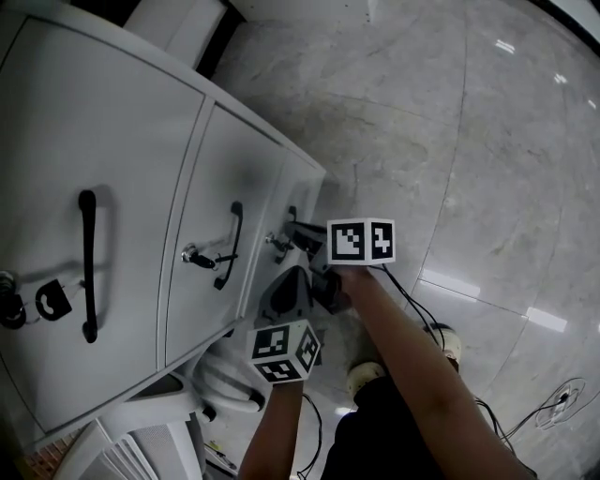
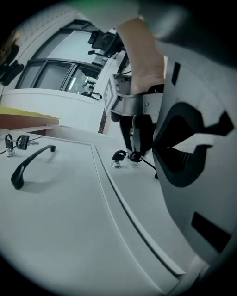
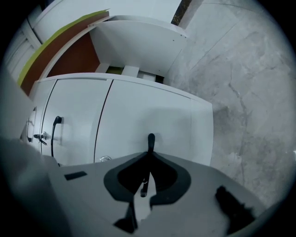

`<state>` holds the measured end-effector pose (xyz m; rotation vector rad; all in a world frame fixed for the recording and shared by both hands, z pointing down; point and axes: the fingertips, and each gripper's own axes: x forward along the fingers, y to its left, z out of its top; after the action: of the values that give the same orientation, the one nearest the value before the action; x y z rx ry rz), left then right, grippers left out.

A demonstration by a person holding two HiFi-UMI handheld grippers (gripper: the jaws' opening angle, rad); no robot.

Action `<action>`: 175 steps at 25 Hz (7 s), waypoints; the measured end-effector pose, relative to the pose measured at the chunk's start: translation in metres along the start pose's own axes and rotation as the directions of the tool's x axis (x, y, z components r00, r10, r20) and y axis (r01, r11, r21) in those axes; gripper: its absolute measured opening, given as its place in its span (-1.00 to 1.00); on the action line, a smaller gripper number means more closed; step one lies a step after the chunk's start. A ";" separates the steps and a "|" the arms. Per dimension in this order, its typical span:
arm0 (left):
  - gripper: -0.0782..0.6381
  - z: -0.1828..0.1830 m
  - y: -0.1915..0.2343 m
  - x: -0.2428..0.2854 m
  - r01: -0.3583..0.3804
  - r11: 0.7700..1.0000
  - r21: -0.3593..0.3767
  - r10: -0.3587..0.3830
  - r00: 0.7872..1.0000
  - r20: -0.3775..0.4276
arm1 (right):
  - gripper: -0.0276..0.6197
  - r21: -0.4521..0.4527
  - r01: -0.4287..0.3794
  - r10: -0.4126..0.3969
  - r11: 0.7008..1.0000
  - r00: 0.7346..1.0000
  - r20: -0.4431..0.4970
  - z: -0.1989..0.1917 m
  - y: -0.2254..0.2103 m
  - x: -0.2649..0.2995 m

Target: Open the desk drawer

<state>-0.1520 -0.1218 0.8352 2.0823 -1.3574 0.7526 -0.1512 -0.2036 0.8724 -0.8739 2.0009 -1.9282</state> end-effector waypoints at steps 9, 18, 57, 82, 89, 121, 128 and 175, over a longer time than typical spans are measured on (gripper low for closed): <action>-0.76 0.005 -0.008 -0.006 0.024 0.999 -0.032 -0.024 1.000 0.013 | -0.84 0.045 0.039 -0.039 0.998 0.999 0.003 -0.005 -0.003 -0.013; -0.76 -0.001 -0.044 -0.006 0.083 0.996 0.017 -0.082 0.997 -0.009 | -0.84 0.036 0.063 -0.063 0.997 0.998 -0.009 -0.009 -0.010 -0.045; -0.76 -0.026 -0.187 -0.025 0.321 0.935 0.148 -0.307 0.945 -0.110 | -0.83 0.019 0.213 -0.213 0.977 0.977 -0.016 -0.029 -0.045 -0.180; -0.76 0.058 -0.192 -0.100 0.318 0.948 0.022 -0.311 0.938 -0.152 | -0.83 -0.116 0.386 -0.372 0.915 0.920 0.126 0.015 0.064 -0.257; -0.76 0.105 -0.199 -0.149 0.320 0.947 0.012 -0.315 0.939 -0.134 | -0.84 -0.130 0.349 -0.327 0.928 0.930 0.166 0.015 0.133 -0.264; -0.76 0.183 -0.183 -0.253 0.264 0.962 -0.070 -0.266 0.963 -0.030 | -0.85 -0.384 0.455 -0.405 0.803 0.890 0.208 -0.025 0.276 -0.299; -0.76 0.184 -0.177 -0.250 0.254 0.965 -0.059 -0.257 0.966 -0.036 | -0.85 -0.376 0.463 -0.414 0.803 0.887 0.207 -0.027 0.270 -0.300; -0.76 0.130 -0.034 -0.124 0.100 0.995 -0.017 -0.101 0.988 -0.116 | -0.62 -0.128 0.147 -0.132 0.981 0.984 0.120 0.025 0.170 -0.092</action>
<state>-0.1416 -0.1233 0.6526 2.0476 -1.1814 0.8090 -0.1080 -0.1806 0.6836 -1.1581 2.0751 -1.7849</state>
